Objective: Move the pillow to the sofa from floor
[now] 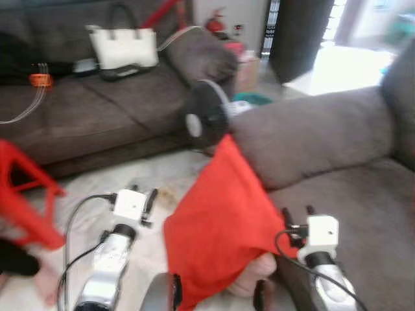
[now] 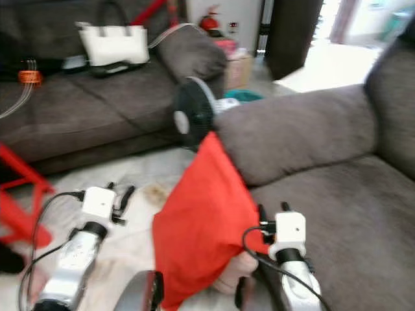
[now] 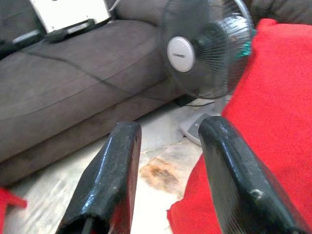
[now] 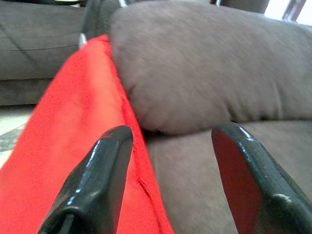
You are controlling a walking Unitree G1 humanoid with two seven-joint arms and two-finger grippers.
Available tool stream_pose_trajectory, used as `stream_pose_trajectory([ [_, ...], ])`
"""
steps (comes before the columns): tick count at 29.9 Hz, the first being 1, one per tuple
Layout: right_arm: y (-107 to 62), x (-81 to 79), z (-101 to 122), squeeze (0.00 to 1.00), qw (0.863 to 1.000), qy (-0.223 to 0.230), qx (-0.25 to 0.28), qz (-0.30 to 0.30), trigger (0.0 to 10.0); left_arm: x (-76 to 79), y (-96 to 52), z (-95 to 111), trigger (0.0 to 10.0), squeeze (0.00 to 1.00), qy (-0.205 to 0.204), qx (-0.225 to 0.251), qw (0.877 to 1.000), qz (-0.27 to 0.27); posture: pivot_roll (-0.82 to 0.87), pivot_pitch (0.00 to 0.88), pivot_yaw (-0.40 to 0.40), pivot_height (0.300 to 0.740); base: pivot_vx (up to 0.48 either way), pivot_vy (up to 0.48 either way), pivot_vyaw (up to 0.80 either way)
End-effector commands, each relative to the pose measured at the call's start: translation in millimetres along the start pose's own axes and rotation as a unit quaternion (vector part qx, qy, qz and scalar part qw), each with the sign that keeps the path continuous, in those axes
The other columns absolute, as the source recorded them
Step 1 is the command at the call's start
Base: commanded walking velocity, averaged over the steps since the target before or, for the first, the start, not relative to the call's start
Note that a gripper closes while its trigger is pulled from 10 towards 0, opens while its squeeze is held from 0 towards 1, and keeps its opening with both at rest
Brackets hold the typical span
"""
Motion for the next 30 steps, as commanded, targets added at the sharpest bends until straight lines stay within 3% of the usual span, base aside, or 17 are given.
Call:
stream_pose_trajectory([
  [1, 0.7, -2.5, 1.4, 0.00, 1.000, 0.007, 0.001, 0.001, 10.0, -8.4, -2.4, -0.7, 10.0, 0.00, 0.001, -0.003, 1.000, 0.012, 0.07, 0.000, -0.030, 0.552, 0.000, 0.000, 0.00],
  [30, 4.6, -3.5, 1.9, 0.00, 1.000, 0.021, -0.002, -0.001, 10.0, -9.7, -2.6, 0.0, 10.0, 0.00, -0.002, -0.002, 1.000, 0.017, 0.08, 0.000, -0.036, 0.552, 0.000, 0.000, 0.00],
])
Point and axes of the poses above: a point about 5 cm out from each wrist's last joint towards the gripper, its own y axis pointing out of the wrist towards the gripper, its own z axis along the axis of the wrist's last joint, x = y × z, the point moved 5 cm from there along y, pointing out of the wrist towards the gripper, and after that the axes turned 14 degrees about -y, right-handed, at the moved point
